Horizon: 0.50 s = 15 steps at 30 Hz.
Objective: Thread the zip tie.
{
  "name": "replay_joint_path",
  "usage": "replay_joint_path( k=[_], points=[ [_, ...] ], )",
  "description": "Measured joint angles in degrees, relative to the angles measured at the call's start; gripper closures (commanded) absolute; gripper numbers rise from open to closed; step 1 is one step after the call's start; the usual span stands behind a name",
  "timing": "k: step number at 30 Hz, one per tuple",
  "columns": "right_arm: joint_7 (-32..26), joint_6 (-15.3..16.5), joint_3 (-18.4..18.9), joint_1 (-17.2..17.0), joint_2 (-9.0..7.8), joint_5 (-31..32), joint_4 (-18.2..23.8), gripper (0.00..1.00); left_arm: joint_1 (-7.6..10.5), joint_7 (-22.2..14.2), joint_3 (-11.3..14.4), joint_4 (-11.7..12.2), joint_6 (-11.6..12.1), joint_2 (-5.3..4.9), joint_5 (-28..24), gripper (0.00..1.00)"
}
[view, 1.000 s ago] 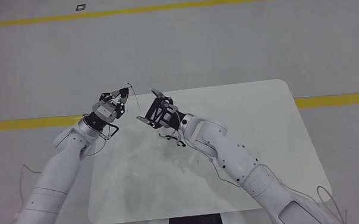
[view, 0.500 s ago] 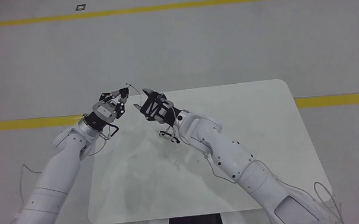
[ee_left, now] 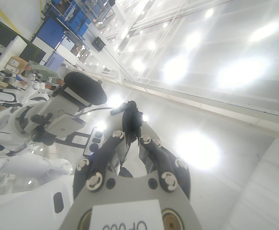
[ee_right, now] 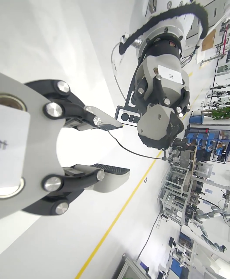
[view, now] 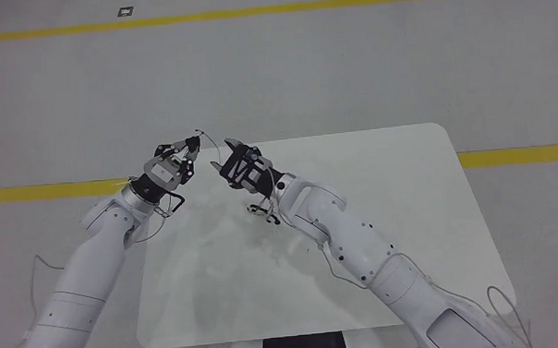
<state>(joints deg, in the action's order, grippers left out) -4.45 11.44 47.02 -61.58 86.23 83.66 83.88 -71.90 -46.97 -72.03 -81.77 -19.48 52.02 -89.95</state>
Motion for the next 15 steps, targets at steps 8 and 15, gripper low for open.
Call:
replay_joint_path(
  k=[8, 15],
  points=[
    [-0.2, -0.4, 1.2, -1.5, -0.31, 1.5, 0.9, 0.63, 0.00, 0.0, 0.0, 0.0, 0.0, 0.00, 0.0, 1.00],
    [-1.0, 0.4, 1.3, -3.4, -0.57, 2.2, 2.0, 0.60, 0.00, 0.0, 0.0, 0.0, 0.0, 0.00, 0.0, 1.00]
  ],
)
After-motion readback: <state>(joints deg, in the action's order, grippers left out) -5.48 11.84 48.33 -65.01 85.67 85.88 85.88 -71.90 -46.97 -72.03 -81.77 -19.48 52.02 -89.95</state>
